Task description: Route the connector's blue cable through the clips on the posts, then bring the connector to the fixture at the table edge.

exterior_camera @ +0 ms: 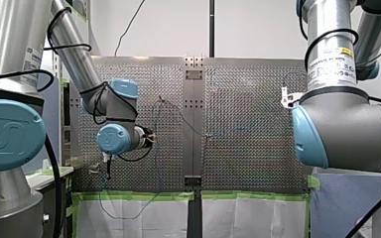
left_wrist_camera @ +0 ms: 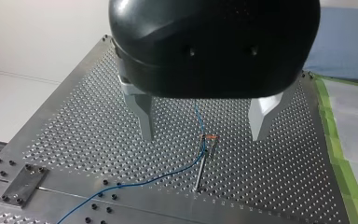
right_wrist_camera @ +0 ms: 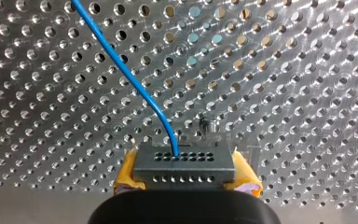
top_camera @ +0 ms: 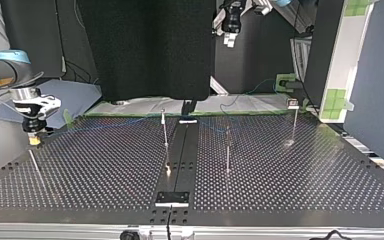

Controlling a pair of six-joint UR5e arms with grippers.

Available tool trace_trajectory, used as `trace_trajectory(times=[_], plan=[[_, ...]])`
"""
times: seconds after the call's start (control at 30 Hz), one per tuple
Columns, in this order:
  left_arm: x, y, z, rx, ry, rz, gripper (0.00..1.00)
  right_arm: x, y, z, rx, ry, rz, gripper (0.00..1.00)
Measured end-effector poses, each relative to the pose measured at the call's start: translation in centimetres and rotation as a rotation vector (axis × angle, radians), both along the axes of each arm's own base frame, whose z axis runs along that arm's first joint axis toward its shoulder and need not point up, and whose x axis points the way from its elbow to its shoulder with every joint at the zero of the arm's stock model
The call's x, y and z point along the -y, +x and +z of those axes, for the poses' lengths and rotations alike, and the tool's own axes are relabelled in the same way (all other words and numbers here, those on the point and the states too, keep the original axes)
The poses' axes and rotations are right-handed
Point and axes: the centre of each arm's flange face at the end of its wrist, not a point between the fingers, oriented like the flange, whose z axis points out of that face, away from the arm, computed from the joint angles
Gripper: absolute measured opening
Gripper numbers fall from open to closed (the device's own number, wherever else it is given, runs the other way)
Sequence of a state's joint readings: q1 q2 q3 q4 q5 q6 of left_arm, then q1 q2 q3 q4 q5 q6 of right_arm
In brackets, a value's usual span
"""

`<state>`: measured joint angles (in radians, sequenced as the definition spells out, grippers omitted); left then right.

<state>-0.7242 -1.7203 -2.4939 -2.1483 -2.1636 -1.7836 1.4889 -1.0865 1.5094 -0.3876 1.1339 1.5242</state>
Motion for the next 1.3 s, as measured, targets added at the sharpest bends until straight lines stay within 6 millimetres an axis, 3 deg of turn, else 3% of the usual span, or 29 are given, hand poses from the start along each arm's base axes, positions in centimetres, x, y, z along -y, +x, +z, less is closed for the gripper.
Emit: trace_trajectory(times=[1.3], plan=[[-0.1, 0.4, 0.0, 0.0, 0.003, 0.006, 0.98, 0.8, 0.3, 1.2, 0.012, -0.033, 0.005, 0.0]])
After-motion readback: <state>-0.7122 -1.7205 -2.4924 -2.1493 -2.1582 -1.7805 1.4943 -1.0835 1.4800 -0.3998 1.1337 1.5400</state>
